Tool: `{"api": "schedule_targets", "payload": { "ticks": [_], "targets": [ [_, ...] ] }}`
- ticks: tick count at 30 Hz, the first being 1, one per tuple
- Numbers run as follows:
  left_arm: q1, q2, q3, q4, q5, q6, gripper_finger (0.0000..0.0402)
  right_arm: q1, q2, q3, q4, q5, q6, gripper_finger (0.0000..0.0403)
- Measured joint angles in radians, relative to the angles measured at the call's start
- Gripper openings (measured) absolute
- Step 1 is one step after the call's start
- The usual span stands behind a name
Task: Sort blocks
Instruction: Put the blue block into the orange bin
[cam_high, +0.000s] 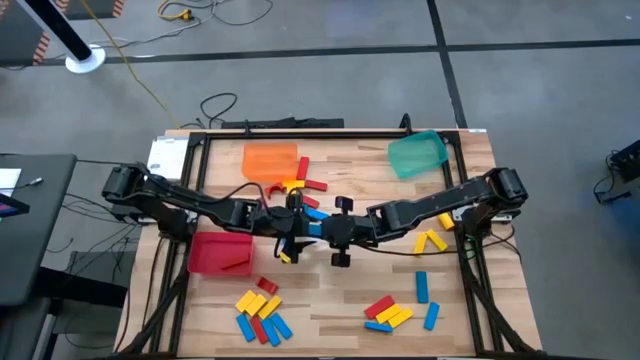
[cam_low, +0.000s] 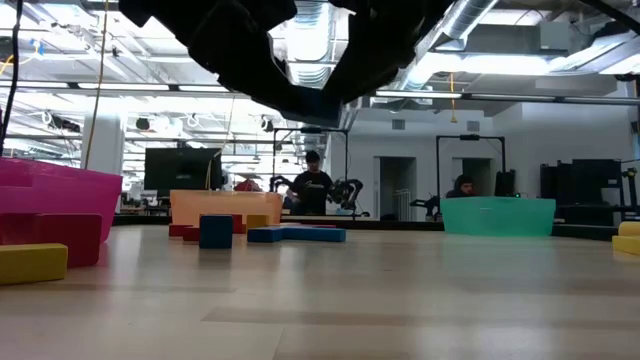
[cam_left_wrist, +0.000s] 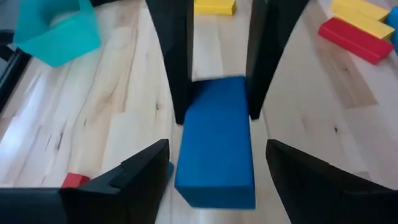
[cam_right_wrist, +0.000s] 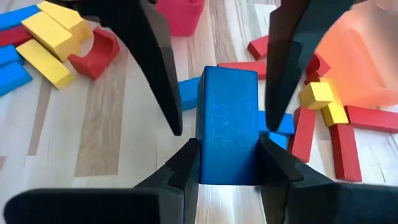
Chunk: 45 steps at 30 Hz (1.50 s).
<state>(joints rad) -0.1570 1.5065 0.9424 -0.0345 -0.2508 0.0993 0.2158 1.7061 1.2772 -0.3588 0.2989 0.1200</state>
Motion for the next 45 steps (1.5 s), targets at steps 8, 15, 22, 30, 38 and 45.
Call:
{"api": "schedule_targets", "payload": {
  "ticks": [8,15,22,30,38,45],
  "targets": [
    [0.000,0.000,0.000,0.005,0.000,0.006,0.0217,0.003,0.000,0.025,-0.008,-0.009,-0.012,0.0128],
    [0.000,0.000,0.000,0.001,0.027,0.020,0.0152,0.003,0.000,0.025,-0.034,-0.009,-0.011,0.0129],
    [0.000,0.000,0.000,0.001,0.039,0.038,0.0134,0.003,0.000,0.026,-0.041,-0.009,0.000,0.0150],
    [0.025,-0.001,0.000,-0.036,0.037,0.054,0.0134,0.002,0.000,0.026,-0.074,-0.002,0.018,0.0198],
    [0.099,-0.015,0.000,-0.128,-0.010,0.058,0.0134,-0.005,0.000,0.026,-0.198,0.064,0.093,0.0248],
    [0.246,-0.094,0.000,-0.202,-0.140,0.109,0.0134,0.001,0.000,0.026,-0.273,0.068,0.191,0.0249]
  ]
}}
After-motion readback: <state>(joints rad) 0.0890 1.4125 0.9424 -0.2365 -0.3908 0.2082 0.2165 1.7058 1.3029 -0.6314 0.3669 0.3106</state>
